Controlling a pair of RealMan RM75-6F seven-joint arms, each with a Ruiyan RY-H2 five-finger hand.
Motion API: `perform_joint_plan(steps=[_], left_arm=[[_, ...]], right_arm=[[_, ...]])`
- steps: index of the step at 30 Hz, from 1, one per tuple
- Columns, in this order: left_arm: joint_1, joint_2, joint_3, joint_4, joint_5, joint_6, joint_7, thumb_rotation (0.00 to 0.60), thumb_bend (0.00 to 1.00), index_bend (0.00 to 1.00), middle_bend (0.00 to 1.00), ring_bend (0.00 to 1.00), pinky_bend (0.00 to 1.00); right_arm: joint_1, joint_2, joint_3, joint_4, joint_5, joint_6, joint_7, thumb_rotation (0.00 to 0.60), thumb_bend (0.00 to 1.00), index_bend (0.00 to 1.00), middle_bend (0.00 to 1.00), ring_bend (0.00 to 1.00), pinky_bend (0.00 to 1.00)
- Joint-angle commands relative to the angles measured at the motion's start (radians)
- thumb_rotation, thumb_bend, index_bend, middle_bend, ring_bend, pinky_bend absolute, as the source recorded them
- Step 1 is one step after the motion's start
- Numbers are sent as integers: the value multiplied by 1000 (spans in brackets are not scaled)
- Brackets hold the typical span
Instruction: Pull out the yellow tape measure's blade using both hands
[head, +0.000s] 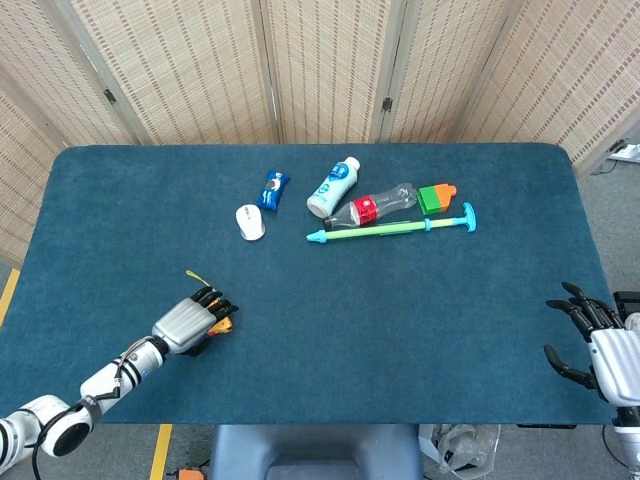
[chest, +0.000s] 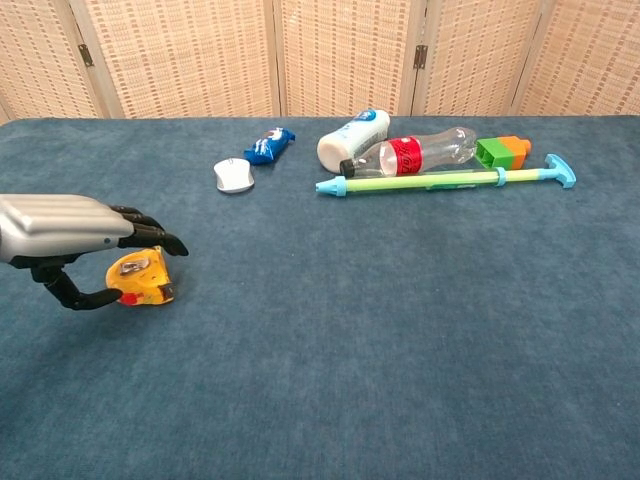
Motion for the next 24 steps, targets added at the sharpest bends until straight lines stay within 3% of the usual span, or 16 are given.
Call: perform_joint_plan(steps=[1, 7, 17, 24], left_arm=[[-17, -16, 4, 15, -45, -14, 41, 600, 537, 111, 142, 68, 16], [-10, -6, 22, 13, -95, 8, 66, 600, 536, 147, 176, 99, 16], [37, 23, 59, 6, -112, 76, 38, 600, 535, 126, 183, 109, 17], [54, -12, 62, 12, -103, 138, 63, 600, 428, 83, 183, 107, 19]], right_arm=[[-2, 0, -1, 1, -2, 3, 1, 600, 370, 232, 122, 193, 150], [-3, -1, -1, 5, 0, 2, 6, 600, 369, 232, 122, 193, 150], [6, -4, 1, 10, -6, -7, 10, 600, 369, 232, 122, 193, 150], [5, -3, 1, 9, -7, -5, 11, 600, 369, 231, 122, 193, 150]])
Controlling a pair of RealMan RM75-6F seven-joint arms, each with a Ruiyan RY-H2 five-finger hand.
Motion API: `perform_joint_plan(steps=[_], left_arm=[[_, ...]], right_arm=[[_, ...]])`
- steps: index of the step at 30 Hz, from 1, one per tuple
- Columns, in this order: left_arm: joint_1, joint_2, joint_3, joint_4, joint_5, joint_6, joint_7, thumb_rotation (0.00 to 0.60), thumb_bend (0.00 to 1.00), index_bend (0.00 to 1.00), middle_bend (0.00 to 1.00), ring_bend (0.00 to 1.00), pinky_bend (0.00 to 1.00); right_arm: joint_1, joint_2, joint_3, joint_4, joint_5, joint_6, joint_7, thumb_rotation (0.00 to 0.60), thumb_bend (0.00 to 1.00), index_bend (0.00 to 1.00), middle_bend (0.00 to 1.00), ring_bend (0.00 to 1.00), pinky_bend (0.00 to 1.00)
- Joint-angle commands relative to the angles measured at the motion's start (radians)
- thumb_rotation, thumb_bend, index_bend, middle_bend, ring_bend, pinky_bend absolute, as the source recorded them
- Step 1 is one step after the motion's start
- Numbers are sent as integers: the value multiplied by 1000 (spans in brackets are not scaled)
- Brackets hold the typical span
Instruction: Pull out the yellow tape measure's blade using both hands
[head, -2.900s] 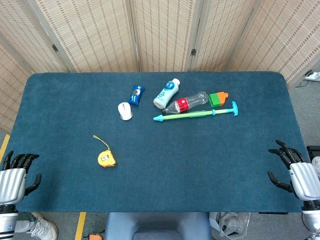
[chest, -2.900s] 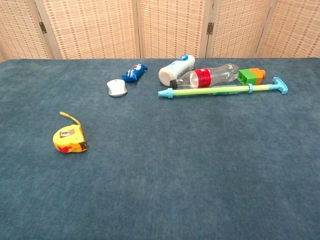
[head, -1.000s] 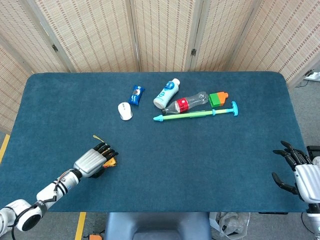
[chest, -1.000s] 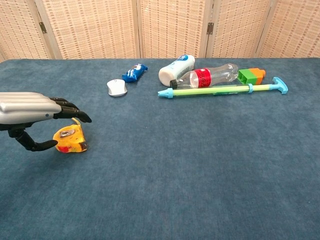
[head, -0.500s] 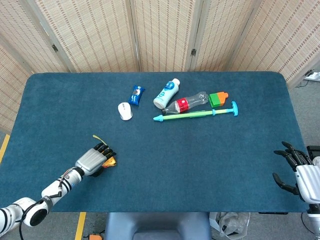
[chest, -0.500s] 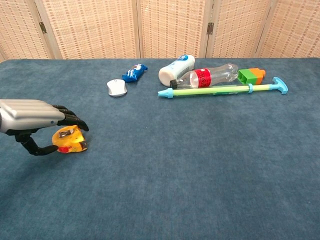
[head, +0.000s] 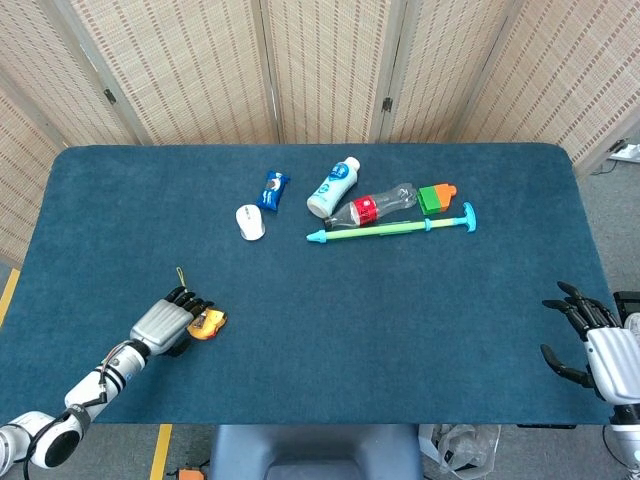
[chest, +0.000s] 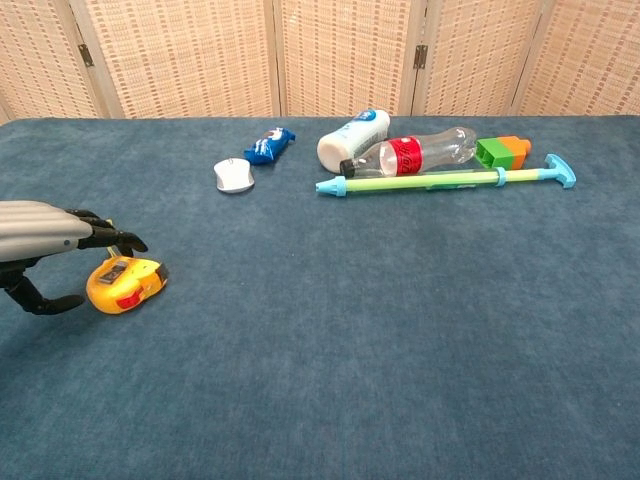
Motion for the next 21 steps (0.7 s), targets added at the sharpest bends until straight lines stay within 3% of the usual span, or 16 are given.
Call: perform_joint_plan(steps=[1, 21], left_arm=[[8, -21, 1, 5, 0, 26, 23, 600, 421, 82, 183, 108, 19], [39, -116, 5, 84, -18, 112, 83, 600, 389, 170, 215, 181, 44]], right_arm=[[-2, 1, 0, 1, 3, 1, 2, 600, 369, 231, 122, 193, 150], [1, 2, 1, -8, 14, -13, -9, 600, 369, 232, 122, 193, 150]])
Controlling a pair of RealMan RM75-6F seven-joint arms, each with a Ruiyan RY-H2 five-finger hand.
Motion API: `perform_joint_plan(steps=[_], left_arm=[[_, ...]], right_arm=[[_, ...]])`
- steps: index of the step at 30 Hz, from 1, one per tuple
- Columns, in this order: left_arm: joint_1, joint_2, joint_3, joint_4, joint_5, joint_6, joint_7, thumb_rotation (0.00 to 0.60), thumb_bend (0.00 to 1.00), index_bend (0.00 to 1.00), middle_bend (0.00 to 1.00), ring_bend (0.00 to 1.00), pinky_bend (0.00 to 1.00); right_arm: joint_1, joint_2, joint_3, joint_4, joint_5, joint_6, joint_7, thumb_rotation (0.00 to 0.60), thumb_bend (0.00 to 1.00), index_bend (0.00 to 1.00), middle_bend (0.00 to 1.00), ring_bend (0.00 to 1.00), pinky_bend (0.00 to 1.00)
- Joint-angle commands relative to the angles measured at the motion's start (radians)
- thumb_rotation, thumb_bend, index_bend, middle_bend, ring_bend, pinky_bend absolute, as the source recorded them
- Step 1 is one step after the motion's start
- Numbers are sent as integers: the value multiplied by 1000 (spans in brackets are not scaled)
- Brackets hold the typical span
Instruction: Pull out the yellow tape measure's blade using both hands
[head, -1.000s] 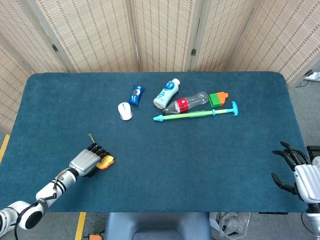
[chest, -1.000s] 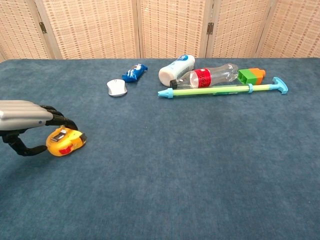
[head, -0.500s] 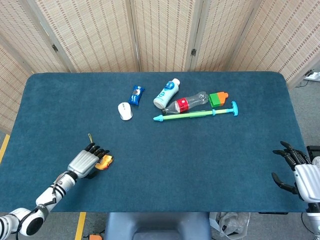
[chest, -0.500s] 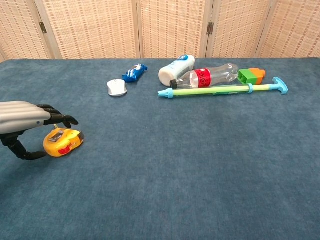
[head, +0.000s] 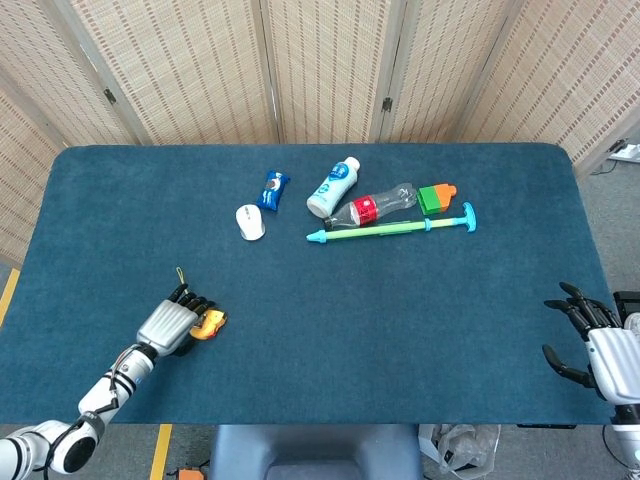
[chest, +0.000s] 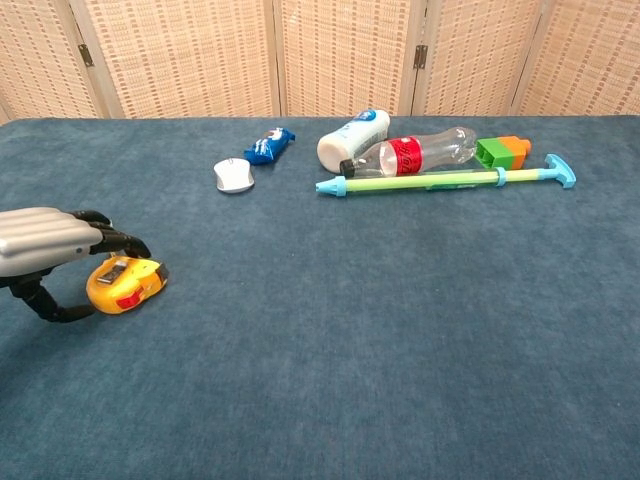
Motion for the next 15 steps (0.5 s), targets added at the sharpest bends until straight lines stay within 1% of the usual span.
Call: perform_joint_plan(steps=[1, 9, 15], left_arm=[[3, -7, 0, 7, 2, 6, -1, 600, 388, 177, 221, 186, 46], [11, -25, -3, 26, 15, 22, -24, 600, 385, 221, 256, 219, 56], [18, -48, -11, 60, 47, 50, -64, 600, 385, 292, 332, 284, 90]], right_arm=[[0, 0, 0, -3, 1, -1, -3, 600, 369, 231, 122, 193, 150], [1, 5, 0, -13, 2, -4, -12, 600, 369, 232, 122, 193, 150], [5, 7, 0, -22, 2, -10, -22, 600, 370, 232, 122, 193, 150]])
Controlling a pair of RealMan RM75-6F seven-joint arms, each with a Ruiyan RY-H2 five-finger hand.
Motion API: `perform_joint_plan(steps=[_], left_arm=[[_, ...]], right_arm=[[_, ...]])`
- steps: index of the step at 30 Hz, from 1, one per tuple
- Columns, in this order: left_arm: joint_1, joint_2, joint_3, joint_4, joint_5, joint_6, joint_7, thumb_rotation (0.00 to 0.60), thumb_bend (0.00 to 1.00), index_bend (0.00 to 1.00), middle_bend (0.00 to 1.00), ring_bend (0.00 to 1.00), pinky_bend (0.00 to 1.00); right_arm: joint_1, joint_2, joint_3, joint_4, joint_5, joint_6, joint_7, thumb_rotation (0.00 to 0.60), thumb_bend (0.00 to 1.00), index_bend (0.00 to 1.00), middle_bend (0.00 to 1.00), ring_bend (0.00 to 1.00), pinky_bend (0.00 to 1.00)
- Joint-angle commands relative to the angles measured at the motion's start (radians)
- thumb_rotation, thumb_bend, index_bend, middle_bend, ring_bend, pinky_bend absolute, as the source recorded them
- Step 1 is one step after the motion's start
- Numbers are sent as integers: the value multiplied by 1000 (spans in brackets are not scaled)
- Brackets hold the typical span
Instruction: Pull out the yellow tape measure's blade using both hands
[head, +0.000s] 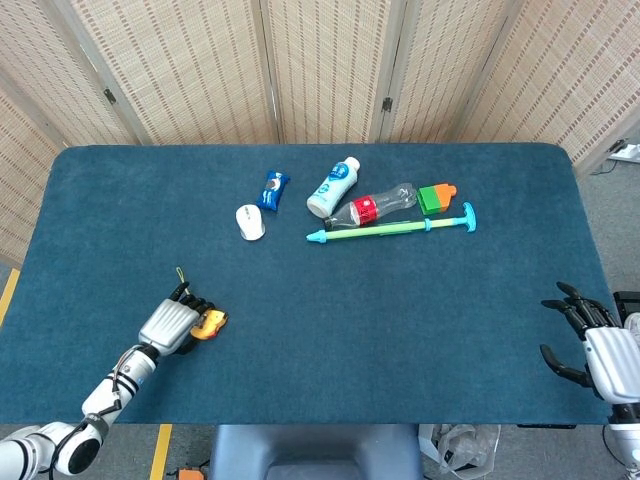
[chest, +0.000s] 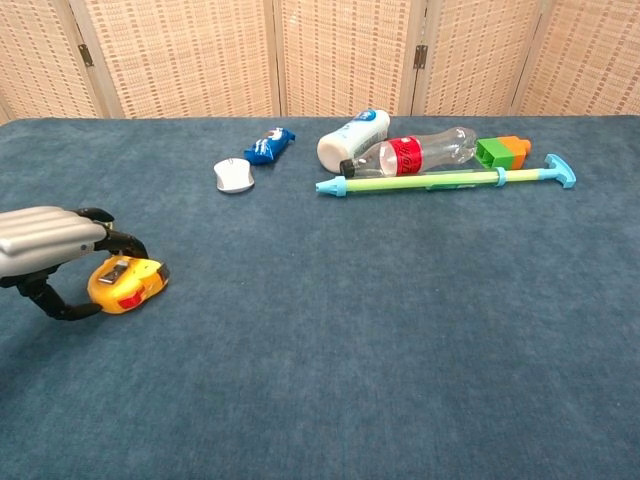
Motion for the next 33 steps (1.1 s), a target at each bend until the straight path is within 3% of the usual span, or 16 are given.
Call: perform_joint_plan(steps=[1, 8, 13, 25, 33], left_arm=[[4, -15, -5, 28, 19, 16, -18, 600, 385, 309, 349, 299, 98], [18, -34, -21, 77, 72, 74, -113, 600, 385, 429, 467, 402, 143], [17, -8, -36, 47, 97, 100, -132, 600, 385, 444, 478, 415, 154], [-5, 85, -112, -184, 35, 121, -41, 600, 385, 450, 485, 420, 209], [-25, 135, -164, -340, -14, 141, 26, 600, 387, 450, 485, 420, 209]], right_arm=[[1, 2, 0, -4, 0, -1, -3, 600, 369, 232, 122, 193, 150], [10, 11, -1, -22, -15, -8, -23, 600, 369, 232, 122, 193, 150], [55, 30, 6, -63, -55, -47, -57, 600, 369, 232, 122, 192, 150], [253, 60, 90, -230, -84, -218, 27, 600, 369, 233, 122, 156, 150], [400, -25, 176, -283, 42, -367, -6, 600, 369, 328, 122, 108, 150]])
